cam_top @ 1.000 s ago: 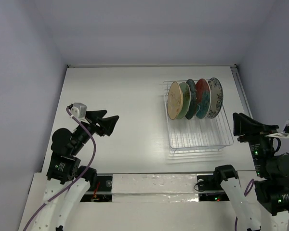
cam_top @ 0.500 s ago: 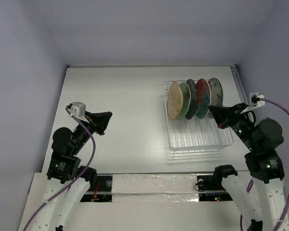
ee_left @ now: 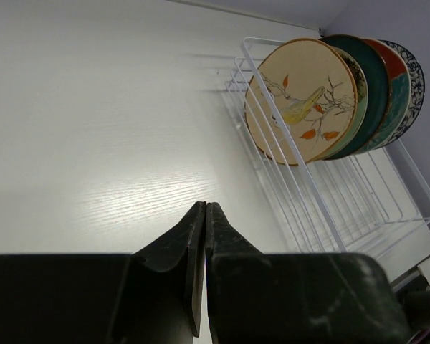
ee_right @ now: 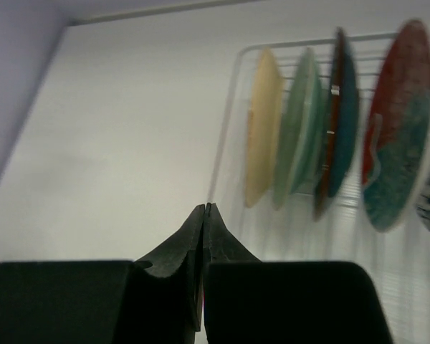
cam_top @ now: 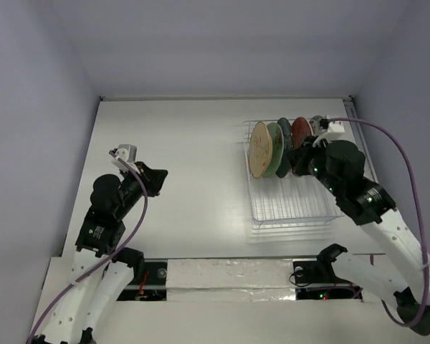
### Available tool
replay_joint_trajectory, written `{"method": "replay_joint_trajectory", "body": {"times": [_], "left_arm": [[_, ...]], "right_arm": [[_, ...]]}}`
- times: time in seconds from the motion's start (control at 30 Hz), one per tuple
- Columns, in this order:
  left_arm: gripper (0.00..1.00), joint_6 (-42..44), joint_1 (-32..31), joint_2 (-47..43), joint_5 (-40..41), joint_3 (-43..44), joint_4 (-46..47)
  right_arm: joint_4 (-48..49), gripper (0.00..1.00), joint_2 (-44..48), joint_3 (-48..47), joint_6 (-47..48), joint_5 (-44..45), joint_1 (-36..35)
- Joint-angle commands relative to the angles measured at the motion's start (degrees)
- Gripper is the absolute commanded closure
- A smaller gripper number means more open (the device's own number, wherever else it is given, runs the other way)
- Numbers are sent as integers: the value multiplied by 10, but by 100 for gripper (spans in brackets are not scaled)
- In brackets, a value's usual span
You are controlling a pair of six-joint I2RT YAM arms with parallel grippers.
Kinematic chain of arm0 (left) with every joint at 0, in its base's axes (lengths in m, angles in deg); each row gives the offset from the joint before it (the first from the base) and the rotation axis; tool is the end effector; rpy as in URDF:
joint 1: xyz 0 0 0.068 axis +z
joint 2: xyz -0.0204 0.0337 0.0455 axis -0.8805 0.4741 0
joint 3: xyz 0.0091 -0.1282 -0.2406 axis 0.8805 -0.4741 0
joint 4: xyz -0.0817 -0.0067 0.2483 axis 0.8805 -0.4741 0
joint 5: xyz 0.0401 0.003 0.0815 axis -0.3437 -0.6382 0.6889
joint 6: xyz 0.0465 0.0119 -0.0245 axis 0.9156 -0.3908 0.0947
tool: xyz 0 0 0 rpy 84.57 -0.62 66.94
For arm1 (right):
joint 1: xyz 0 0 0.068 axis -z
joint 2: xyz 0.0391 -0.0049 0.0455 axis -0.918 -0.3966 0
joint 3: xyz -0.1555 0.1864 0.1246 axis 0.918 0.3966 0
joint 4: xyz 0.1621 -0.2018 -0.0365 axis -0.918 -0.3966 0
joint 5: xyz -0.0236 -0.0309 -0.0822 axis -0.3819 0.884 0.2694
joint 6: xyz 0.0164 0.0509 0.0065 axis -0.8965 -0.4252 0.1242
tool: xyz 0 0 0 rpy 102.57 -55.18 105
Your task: Unload the plates from the dish rack
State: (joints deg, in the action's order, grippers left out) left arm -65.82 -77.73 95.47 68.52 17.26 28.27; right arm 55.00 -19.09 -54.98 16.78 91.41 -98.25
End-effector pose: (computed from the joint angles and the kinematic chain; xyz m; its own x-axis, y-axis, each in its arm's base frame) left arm 0.1256 -0.0450 0.3323 -0.2367 -0.3006 -0.9239 0.4439 0.8124 -0.3780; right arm 0.1475 0.0844 0.3963 -0.3539 0.2410 -0.9037 -0.2741 0.8971 0.3466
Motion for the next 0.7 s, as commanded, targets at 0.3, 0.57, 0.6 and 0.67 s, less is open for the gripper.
{"method": "replay_joint_trajectory", "body": {"times": [0.3, 0.57, 0.6, 0.67], "left_arm": [[96, 0, -1, -23, -31, -4, 29], [86, 1, -1, -19, -60, -10, 36], [85, 2, -1, -18, -61, -10, 38], [84, 2, -1, -10, -67, -10, 38]], "right_arm": [[-23, 60, -137, -89, 53, 270, 0], [-1, 48, -234, -116, 72, 213, 52], [8, 49, -241, -117, 76, 212, 59], [9, 49, -255, -122, 79, 208, 65]]}}
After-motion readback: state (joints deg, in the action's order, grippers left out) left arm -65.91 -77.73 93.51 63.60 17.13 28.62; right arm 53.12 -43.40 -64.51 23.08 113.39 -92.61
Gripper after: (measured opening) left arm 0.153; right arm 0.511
